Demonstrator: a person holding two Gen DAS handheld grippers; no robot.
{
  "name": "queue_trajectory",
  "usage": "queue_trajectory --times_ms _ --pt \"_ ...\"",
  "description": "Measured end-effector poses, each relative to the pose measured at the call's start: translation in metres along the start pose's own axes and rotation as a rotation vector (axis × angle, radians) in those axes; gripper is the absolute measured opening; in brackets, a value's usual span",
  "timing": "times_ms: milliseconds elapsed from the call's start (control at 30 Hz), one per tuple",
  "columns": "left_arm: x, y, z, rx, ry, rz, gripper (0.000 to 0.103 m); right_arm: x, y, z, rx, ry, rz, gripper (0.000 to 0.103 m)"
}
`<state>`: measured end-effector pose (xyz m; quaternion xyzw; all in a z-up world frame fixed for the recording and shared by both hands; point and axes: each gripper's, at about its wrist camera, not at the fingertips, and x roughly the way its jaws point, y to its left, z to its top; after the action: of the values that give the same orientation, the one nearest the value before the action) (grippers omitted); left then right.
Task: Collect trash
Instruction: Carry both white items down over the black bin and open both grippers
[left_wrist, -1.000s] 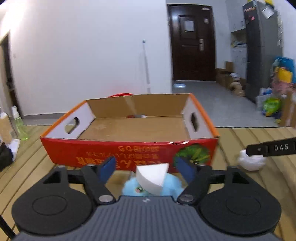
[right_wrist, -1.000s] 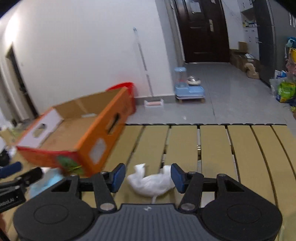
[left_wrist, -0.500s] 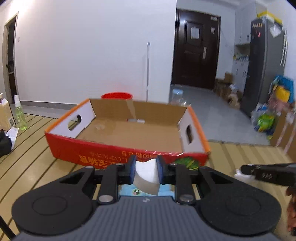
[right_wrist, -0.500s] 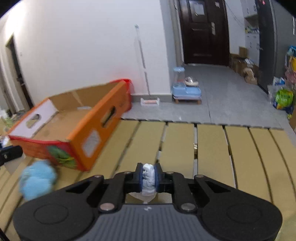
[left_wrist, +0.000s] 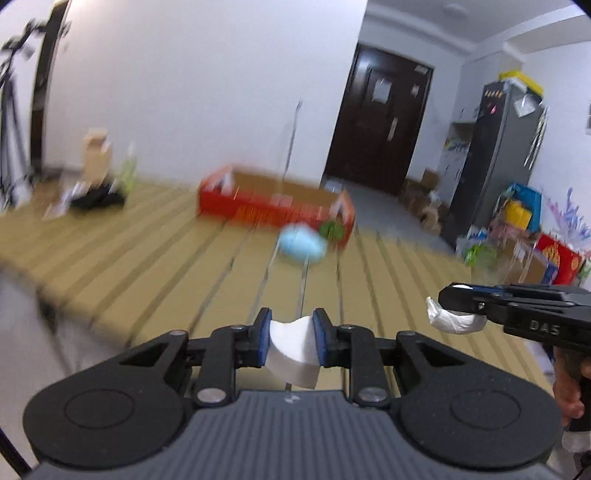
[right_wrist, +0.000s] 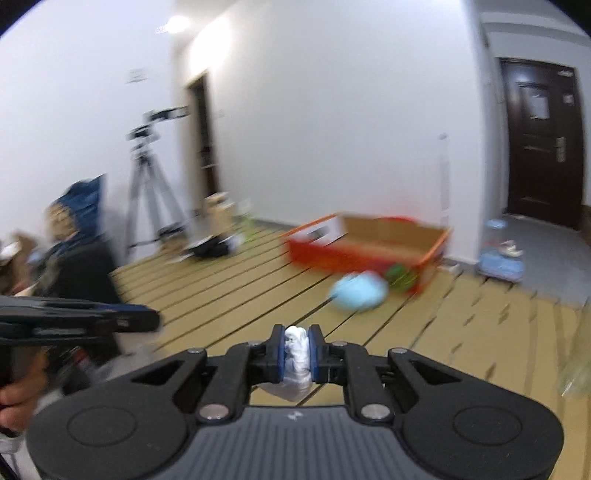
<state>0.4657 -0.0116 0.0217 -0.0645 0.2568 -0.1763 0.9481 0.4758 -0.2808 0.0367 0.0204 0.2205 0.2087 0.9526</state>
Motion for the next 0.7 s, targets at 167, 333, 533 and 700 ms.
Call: queue_trajectory --times_ms 167,333,533,700 --pt "-0.024 0.020 -0.094 -0.108 0.154 0.009 0.025 -0.006 0.060 -0.092 0.029 0.141 0.067 0.013" --pt "-0.009 0.029 -0.126 -0.109 0.230 0.054 0.026 0.022 0.074 -0.128 0.018 0.287 -0.008 0.013" --pt "0.040 0.030 -0.113 -0.085 0.328 0.008 0.030 0.065 0.070 -0.131 -0.043 0.366 -0.018 0.020" --pt "0.099 0.021 -0.132 0.011 0.385 0.007 0.032 0.118 0.052 -0.156 -0.074 0.483 -0.047 0.021"
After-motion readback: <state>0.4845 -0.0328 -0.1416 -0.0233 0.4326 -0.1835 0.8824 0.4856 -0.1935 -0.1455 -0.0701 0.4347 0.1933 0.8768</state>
